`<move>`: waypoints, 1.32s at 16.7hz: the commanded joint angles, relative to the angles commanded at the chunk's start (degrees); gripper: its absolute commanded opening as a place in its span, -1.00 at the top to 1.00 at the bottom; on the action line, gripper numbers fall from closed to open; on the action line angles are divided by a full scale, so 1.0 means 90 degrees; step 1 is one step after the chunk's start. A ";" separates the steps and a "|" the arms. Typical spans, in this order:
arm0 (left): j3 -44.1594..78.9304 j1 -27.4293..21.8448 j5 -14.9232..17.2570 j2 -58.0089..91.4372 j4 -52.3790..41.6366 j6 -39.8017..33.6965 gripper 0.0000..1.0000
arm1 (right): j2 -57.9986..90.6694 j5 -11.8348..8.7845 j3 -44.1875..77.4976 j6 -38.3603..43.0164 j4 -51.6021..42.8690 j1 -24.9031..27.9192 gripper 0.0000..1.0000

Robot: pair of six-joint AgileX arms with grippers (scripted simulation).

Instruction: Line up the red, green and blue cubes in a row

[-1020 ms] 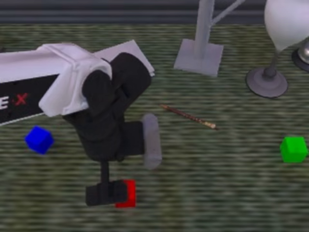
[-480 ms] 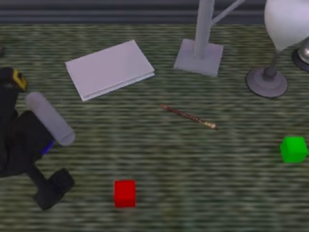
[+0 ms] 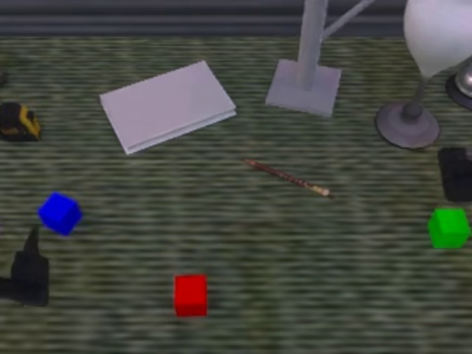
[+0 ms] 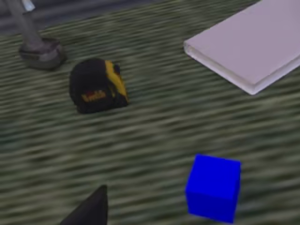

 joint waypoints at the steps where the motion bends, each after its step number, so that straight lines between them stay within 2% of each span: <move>1: -0.0235 0.0149 0.0010 -0.0379 0.0274 -0.0235 -1.00 | 0.0437 -0.0003 0.0317 0.0036 -0.0229 0.0035 -1.00; 6: -0.0855 0.0593 0.0060 -0.1648 0.1246 -0.1052 -1.00 | 0.1938 -0.0023 0.1437 0.0157 -0.0969 0.0151 -1.00; 13: -0.0902 0.0635 0.0067 -0.1828 0.1372 -0.1153 -1.00 | 0.2093 -0.0028 0.1549 0.0164 -0.1022 0.0136 -1.00; 22: -0.0902 0.0635 0.0067 -0.1828 0.1372 -0.1153 -1.00 | 0.3002 -0.0023 0.0643 0.0195 0.0796 0.0176 -1.00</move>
